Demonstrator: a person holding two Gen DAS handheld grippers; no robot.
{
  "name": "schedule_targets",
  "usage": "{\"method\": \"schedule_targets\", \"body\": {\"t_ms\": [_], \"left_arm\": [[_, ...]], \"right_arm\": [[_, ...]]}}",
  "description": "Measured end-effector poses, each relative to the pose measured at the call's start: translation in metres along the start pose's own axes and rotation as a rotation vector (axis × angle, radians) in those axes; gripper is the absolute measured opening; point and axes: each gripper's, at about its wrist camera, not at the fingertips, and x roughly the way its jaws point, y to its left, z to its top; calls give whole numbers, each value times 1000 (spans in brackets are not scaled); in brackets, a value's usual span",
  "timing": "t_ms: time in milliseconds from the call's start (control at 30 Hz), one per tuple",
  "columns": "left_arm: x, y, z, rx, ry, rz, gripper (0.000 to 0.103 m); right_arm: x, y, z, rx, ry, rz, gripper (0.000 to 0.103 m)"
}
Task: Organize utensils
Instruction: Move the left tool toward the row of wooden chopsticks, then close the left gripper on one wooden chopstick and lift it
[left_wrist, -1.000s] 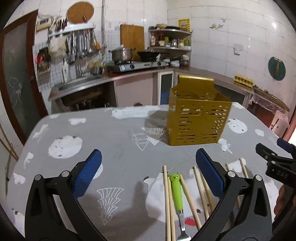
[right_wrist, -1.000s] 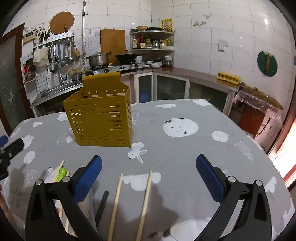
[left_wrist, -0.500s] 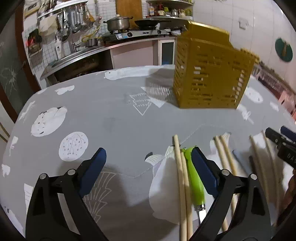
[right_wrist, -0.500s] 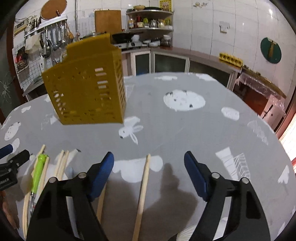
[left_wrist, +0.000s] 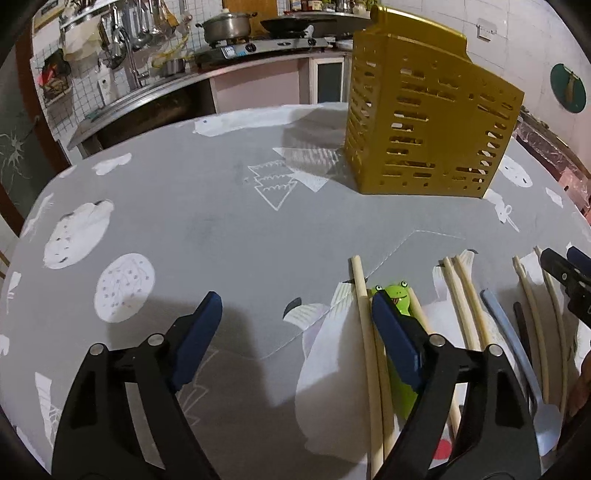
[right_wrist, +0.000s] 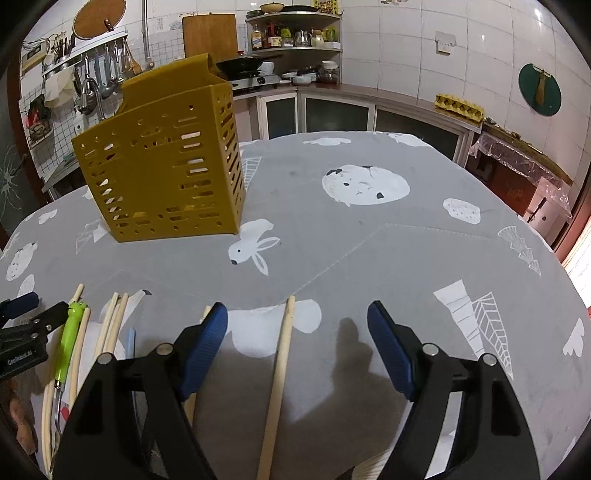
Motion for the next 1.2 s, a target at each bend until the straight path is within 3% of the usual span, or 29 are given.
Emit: {"method": "schedule_targets", "body": {"t_ms": [167,467,600,900,1200], "left_arm": [[4,5,3,-15,20,-29,77],[3,7,3,-14,28,-12,76],[9,-4,7,9,52,4,67],[13,-17,17,15,85,4,44],[7,-18,7,19,50,-2,40]], "right_arm": [[5,-3,0,11,29,10,61],[9,-4,-6,22,73,26,52],[12,1,-6,12,88,14,41],[17,4,-4,6,100,-24,33],[21,5,0,34,132,-51,33]]}}
